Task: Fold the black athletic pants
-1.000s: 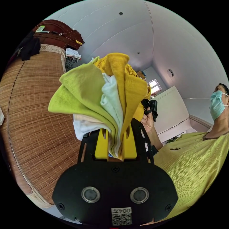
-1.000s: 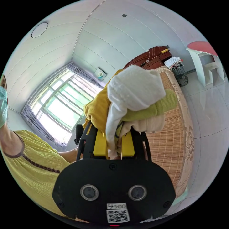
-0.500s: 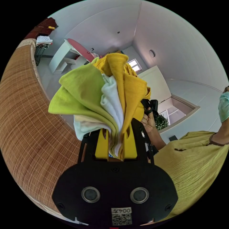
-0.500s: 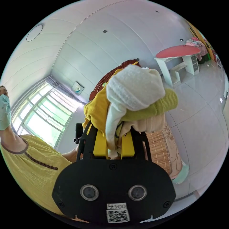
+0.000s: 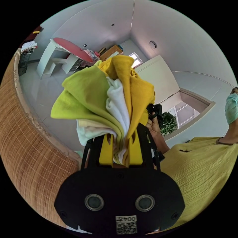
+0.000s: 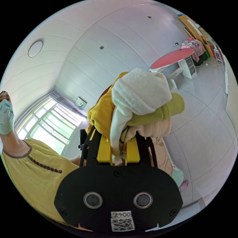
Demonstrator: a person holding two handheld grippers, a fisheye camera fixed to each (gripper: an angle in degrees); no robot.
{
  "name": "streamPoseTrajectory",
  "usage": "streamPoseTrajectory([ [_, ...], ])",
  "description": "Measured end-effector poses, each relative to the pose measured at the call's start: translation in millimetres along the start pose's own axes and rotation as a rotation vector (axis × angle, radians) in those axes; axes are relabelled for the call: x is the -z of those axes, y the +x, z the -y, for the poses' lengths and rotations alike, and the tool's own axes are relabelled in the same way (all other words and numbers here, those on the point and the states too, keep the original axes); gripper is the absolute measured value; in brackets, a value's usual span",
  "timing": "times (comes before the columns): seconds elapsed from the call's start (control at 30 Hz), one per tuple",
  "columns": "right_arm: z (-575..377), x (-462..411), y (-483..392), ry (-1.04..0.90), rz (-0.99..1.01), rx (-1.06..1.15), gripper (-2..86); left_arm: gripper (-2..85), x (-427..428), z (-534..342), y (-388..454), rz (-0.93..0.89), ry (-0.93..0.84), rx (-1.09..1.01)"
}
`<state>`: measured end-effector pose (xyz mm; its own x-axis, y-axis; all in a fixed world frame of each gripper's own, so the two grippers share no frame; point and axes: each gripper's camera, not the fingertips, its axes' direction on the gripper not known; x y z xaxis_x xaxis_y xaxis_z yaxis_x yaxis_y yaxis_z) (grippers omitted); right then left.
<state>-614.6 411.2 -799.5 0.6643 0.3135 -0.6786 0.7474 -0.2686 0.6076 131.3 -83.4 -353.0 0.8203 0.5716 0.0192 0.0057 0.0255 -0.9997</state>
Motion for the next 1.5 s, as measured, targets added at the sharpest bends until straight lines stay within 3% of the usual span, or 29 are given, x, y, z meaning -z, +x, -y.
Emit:
streamPoseTrajectory([
  [0.3,54.6,145.5,84.2,0.028,-0.066,0.006,7.4,8.3,-132.0,64.0,75.5,-0.067,-0.047,-0.002],
  [0.63,90.2,200.7,130.7,0.06,-0.046,-0.033,7.4,8.4,-143.2,98.9,113.5,-0.012,-0.081,0.008],
  [1.0,196.2,176.3,147.3,0.001,-0.042,-0.002,7.4,8.3,-106.5,181.0,75.3,-0.041,0.003,0.037],
  [1.23,344.3,113.0,153.8,-0.048,-0.029,0.084,7.5,8.3,-43.4,293.3,20.5,-0.029,0.12,0.035],
  [1.5,486.0,19.2,142.3,-0.156,0.086,0.179,7.5,8.3,47.5,351.6,-17.7,0.068,0.275,0.104],
])
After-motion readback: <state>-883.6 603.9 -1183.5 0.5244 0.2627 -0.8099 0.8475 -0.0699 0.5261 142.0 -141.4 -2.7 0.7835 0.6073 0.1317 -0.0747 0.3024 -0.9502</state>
